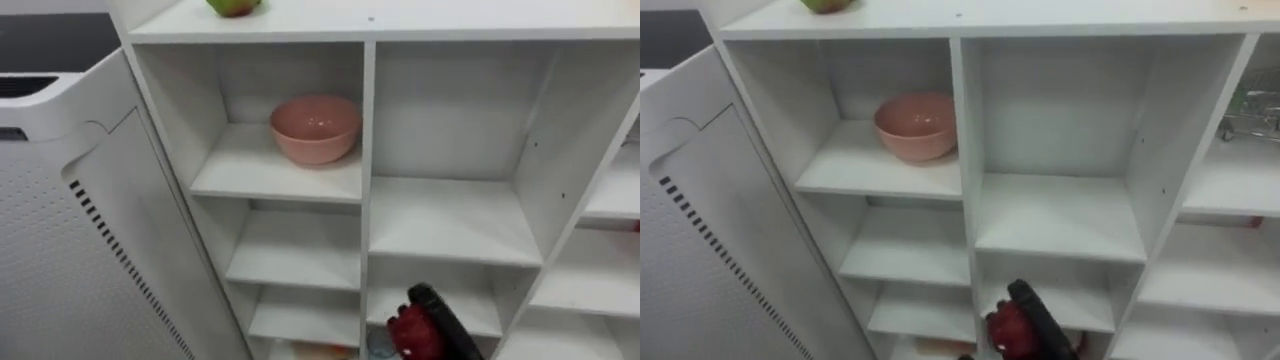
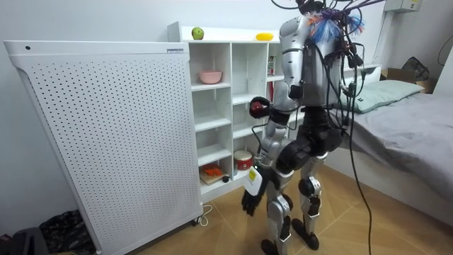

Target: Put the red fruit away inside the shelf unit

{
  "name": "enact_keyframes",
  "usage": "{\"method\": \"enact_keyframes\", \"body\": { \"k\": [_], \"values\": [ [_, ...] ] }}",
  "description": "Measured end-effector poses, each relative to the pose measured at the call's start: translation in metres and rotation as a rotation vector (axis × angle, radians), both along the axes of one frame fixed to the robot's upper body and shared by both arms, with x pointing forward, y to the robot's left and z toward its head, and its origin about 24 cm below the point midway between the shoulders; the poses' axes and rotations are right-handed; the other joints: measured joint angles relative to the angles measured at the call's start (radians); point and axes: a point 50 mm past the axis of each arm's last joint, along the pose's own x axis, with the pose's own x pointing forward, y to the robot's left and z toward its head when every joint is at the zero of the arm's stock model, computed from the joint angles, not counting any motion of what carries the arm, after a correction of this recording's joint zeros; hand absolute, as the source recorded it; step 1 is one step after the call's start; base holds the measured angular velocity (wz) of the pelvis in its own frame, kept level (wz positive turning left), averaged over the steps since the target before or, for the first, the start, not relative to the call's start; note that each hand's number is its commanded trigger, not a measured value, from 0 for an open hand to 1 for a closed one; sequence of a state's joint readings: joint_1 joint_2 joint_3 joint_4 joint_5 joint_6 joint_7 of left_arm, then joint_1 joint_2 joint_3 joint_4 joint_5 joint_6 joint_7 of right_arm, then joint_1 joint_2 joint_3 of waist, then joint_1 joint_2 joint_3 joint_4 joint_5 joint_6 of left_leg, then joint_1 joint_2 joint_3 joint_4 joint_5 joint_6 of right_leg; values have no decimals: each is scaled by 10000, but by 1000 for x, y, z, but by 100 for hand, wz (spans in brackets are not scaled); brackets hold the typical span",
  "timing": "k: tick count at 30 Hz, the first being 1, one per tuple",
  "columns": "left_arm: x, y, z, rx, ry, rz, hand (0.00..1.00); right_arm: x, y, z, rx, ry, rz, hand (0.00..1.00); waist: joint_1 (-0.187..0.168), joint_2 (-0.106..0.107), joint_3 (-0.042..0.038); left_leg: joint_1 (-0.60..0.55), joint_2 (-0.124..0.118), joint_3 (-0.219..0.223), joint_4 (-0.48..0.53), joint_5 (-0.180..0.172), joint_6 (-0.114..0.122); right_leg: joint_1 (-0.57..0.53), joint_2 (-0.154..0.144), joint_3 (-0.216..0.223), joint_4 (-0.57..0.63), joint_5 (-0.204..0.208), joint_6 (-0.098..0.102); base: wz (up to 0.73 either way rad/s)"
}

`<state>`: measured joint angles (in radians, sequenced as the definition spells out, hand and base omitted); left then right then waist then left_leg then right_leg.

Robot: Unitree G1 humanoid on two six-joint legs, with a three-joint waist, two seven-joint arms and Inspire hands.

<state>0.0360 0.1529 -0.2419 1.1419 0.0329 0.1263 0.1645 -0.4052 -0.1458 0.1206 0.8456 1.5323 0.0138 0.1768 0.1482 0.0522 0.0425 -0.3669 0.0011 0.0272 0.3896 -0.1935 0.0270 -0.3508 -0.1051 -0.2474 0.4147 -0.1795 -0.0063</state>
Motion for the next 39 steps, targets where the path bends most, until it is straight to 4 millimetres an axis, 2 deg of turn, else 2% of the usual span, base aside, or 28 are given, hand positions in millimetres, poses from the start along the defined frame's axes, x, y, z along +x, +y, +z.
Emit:
{"method": "enact_keyframes", "body": {
  "k": [4,7,11,15,18,20,24,31,39],
  "values": [
    [-1,0,0,51,88,-43,0,1,-13,-2,428,285,-873,100,239,-29,32,-1192,-112,-42,653,18,14,-1224,-228,41,870,-286,-97,10],
    [1,0,0,75,-74,-84,0,2,-13,-2,639,454,-1048,100,349,-82,51,-1814,-194,-36,970,41,27,-1927,-461,81,1413,-479,-127,13],
    [9,-3,3,44,-546,-140,0,13,-20,11,652,187,-1243,100,507,-116,66,-2802,-280,-31,1496,49,14,-2955,-711,-14,2159,-650,-246,12],
    [11,-3,4,46,-637,-148,0,25,-33,20,744,316,-1734,100,556,-115,63,-3355,-303,9,1825,54,13,-3436,-836,-92,2543,-787,-256,18],
    [11,-2,5,107,-635,-355,0,35,-43,35,1044,-36,-2197,100,606,-125,64,-3915,-299,37,2120,53,17,-3912,-910,-158,2839,-866,-258,16],
    [13,-1,6,109,-801,-399,0,38,-53,44,871,-271,-2377,100,858,-130,61,-4243,-304,19,2343,54,21,-4210,-937,-164,3010,-891,-278,2],
    [13,3,8,84,-1022,-284,0,42,-65,55,453,-470,-2496,100,1048,-146,48,-4604,-341,-3,2490,45,37,-4542,-1073,-276,3212,-924,-319,8],
    [12,4,9,-194,-1304,134,0,55,-78,82,-112,-917,-2725,100,1040,-152,43,-5267,-311,-10,3076,-5,113,-4935,-1237,-535,3691,-1097,-343,13],
    [14,13,16,-122,-1776,154,0,66,-95,116,-753,-1135,-3118,100,1031,-198,23,-6031,-310,324,3818,-141,325,-5717,-1556,-442,4621,-1356,-318,6]
  ]
}}
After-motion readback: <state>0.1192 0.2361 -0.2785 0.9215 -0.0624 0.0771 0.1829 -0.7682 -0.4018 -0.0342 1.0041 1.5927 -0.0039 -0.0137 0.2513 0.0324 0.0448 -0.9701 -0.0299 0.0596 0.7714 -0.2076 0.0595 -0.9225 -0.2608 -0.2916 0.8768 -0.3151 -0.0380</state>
